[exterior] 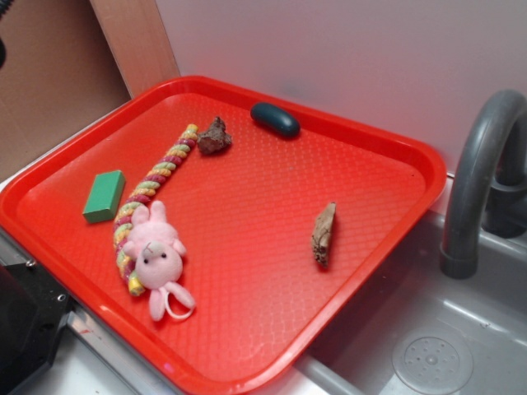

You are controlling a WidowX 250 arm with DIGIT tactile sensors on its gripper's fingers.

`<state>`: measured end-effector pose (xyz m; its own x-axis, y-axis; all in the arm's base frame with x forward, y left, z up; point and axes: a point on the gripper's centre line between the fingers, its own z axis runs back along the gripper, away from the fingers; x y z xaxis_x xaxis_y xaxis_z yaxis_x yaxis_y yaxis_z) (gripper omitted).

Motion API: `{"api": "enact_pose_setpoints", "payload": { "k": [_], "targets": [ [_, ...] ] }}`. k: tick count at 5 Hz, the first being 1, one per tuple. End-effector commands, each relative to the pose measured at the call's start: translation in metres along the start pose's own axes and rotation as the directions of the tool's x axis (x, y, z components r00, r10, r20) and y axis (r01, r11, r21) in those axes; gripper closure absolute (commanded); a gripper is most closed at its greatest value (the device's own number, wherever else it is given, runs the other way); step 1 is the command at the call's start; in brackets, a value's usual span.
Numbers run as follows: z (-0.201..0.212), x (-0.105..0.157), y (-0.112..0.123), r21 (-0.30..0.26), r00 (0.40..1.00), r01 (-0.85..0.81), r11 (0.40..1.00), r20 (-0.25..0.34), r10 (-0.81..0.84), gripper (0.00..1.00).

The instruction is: Grab the rock.

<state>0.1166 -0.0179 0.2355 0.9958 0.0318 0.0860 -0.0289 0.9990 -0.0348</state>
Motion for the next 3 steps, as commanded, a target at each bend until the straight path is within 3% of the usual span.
{"api": "enact_pose_setpoints", "payload": {
  "k": [1,3],
  "targets": [
    [0.0,0.0,0.0,0.0,1.0,0.0,1.0,0.0,0.0,0.0],
    [-0.012,0.026,0.01,0.035,0.999,0.025,0.999,0.02,-0.025,0.0]
  ]
}}
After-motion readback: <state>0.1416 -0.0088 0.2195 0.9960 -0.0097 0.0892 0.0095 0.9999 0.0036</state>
